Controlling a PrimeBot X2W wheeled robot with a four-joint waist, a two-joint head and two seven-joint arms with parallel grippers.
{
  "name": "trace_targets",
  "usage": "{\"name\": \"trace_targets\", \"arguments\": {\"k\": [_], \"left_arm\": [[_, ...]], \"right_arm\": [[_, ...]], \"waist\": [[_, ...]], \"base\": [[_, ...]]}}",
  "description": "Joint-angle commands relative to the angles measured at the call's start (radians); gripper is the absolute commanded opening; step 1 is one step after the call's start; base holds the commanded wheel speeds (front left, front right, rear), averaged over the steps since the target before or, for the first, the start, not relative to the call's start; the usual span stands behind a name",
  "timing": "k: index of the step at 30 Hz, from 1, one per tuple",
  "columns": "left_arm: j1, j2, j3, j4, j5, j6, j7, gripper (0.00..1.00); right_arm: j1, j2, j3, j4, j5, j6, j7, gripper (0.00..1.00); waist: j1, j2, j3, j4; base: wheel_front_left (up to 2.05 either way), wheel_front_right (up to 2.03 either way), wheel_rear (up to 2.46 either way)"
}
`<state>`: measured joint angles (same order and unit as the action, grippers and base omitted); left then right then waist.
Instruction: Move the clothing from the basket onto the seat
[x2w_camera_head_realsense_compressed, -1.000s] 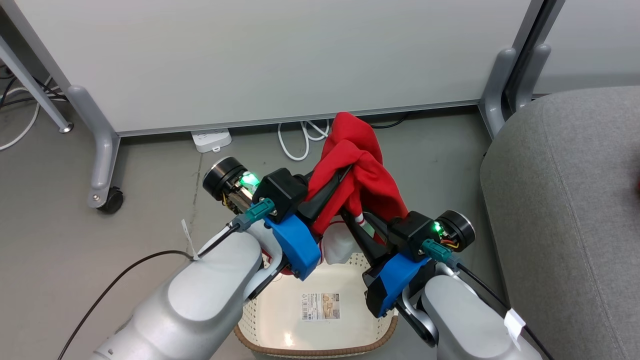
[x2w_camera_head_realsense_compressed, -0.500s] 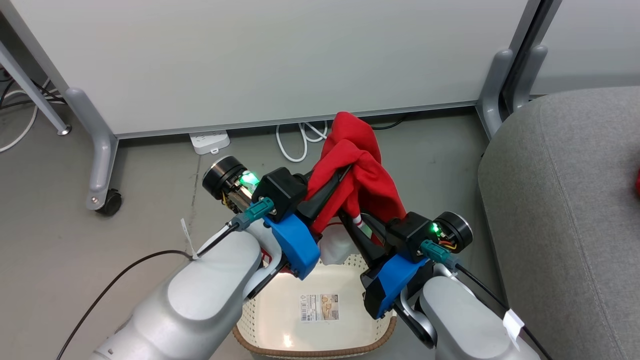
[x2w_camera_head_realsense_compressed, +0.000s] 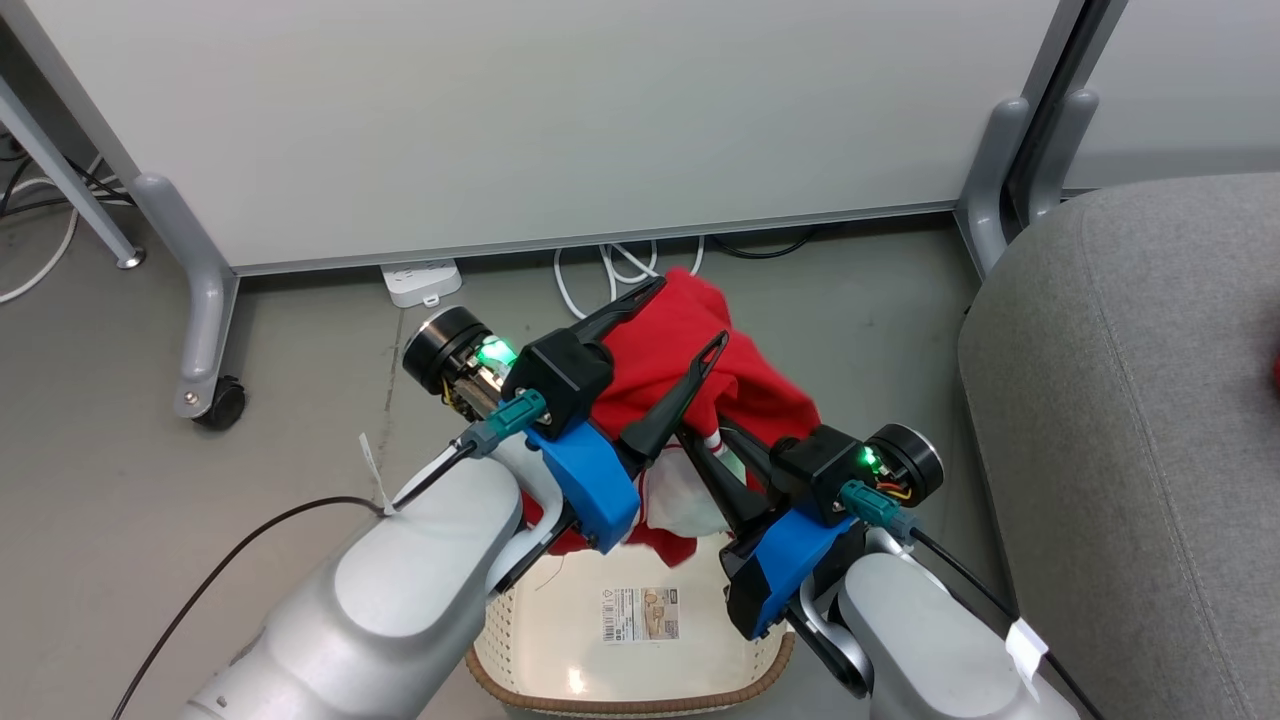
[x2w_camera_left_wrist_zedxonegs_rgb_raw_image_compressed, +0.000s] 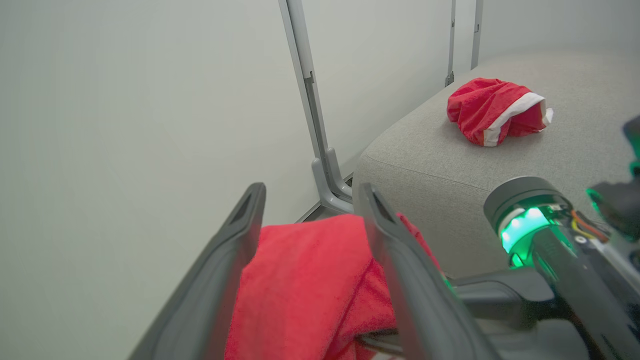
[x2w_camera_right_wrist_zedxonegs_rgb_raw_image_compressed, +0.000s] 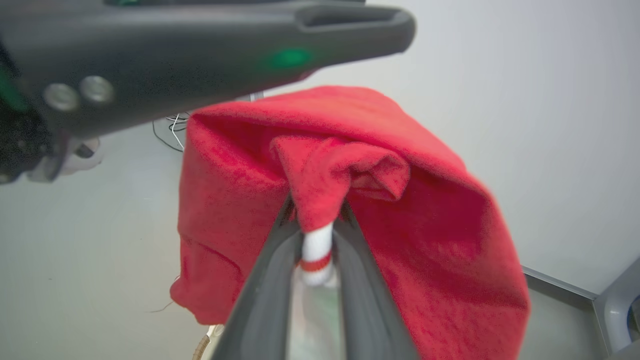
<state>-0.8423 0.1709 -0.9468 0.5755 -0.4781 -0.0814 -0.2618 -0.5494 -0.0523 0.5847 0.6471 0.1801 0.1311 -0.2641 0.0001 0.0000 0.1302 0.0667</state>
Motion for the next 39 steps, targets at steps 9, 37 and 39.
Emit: {"name": "trace_targets", "arguments": {"k": [9, 37, 39], "left_arm": [[0.0, 0.001, 0.01, 0.003, 0.013, 0.002, -0.004, 1.0], [-0.005, 0.018, -0.009, -0.008, 0.019, 0.0, -0.004, 1.0], [-0.007, 0.021, -0.01, -0.012, 0.019, 0.002, -0.004, 1.0]], "right_arm": [[0.0, 0.003, -0.009, 0.004, -0.004, -0.001, 0.0, 0.0], [0.01, -0.021, -0.249, -0.086, -0.051, -0.001, 0.0, 0.0], [0.015, -0.021, -0.276, -0.099, -0.057, -0.001, 0.0, 0.0]], "waist": [[-0.0001, 0.0, 0.004, -0.005], [-0.0001, 0.0, 0.083, -0.164], [-0.0001, 0.0, 0.091, -0.183]], "base": [[0.0, 0.0, 0.0], [0.0, 0.0, 0.0], [0.0, 0.0, 0.0]]}}
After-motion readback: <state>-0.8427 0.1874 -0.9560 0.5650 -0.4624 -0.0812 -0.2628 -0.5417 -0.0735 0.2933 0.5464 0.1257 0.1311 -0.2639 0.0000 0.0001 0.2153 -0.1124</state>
